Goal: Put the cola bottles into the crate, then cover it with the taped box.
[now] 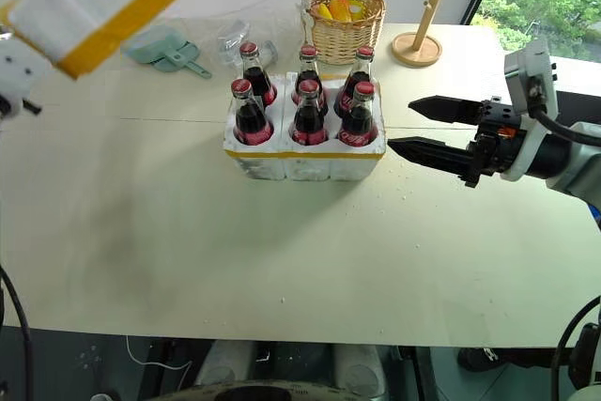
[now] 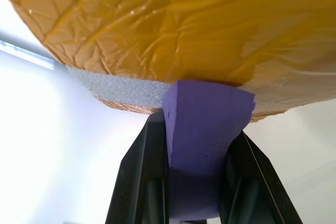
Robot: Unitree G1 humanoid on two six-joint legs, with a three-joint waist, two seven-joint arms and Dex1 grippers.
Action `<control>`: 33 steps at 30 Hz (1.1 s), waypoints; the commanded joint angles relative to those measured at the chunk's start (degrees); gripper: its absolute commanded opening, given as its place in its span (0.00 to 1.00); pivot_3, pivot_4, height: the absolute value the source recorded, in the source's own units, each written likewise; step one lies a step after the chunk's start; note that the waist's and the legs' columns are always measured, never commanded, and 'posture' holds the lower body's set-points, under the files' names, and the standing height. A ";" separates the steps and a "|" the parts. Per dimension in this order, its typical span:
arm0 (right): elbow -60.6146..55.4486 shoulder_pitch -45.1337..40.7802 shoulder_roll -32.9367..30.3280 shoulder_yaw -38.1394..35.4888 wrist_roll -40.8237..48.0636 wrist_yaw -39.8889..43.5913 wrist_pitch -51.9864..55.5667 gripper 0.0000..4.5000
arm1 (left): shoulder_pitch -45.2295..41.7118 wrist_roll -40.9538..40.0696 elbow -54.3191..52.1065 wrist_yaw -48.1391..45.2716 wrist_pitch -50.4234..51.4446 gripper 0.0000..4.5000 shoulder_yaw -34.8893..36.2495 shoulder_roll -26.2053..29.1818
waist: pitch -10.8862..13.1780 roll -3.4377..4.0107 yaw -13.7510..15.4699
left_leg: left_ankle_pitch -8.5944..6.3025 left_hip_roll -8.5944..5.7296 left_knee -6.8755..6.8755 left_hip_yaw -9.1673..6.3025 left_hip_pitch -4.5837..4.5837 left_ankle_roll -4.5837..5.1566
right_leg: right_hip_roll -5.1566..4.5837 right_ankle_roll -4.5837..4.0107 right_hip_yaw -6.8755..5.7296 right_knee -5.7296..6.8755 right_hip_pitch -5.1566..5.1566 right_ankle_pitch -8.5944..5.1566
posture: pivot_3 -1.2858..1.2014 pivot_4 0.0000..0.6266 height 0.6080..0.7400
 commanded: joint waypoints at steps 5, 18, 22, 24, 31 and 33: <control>-1.60 2.88 -1.39 -4.72 -0.31 -0.59 -1.24 1.00 | -11.06 -9.13 -8.63 -17.95 -11.03 0.12 -3.26 -5.93 | 0.00 0.01 0.02 | 0.00 -0.02 0.15 0.04 0.04 0.00 | 0.04 0.11 0.04 0.00 0.10 0.06 | 0.52 0.24 1.00; -4.87 6.99 0.67 -8.46 1.51 -5.23 -0.80 1.00 | -14.28 4.15 -6.62 -23.46 -23.89 0.12 -14.29 -10.72 | 0.00 0.01 -0.19 | 0.00 -0.07 0.17 0.01 0.08 0.00 | 0.29 0.12 0.12 0.04 0.11 0.06 | 0.52 0.24 1.00; -5.54 7.89 1.00 -9.25 2.50 -6.54 -0.74 1.00 | -12.67 11.65 -8.36 -19.17 -25.57 0.12 -15.86 -9.41 | 0.00 0.01 0.01 | 0.00 -0.08 0.19 0.00 0.07 0.01 | 0.24 0.12 0.13 0.02 0.13 0.06 | 0.52 0.24 1.00; -5.64 8.12 1.02 -9.25 2.72 -6.90 -0.89 1.00 | -11.76 13.96 -9.54 -17.36 -25.86 0.12 -15.86 -9.10 | 0.00 0.01 -0.03 | 0.00 -0.07 0.19 -0.01 0.07 0.01 | 0.24 0.12 0.13 0.03 0.13 0.06 | 0.52 0.24 1.00; -4.06 6.61 1.24 -7.99 2.77 -7.92 -1.44 1.00 | -4.43 14.07 -16.38 -15.39 -24.14 0.67 -14.14 -9.01 | -0.01 0.02 -0.07 | 0.00 0.02 0.19 0.00 0.09 0.01 | 0.24 0.13 0.14 0.06 0.14 0.07 | 0.52 0.24 1.00; -3.54 6.22 1.22 -7.55 2.47 -7.76 -1.59 1.00 | -1.04 10.87 -19.14 -17.22 -22.93 0.89 -12.69 -8.25 | -0.01 0.02 -0.11 | 0.00 0.04 0.19 -0.01 0.09 0.01 | 0.24 0.13 0.14 0.06 0.14 0.07 | 0.52 0.24 1.00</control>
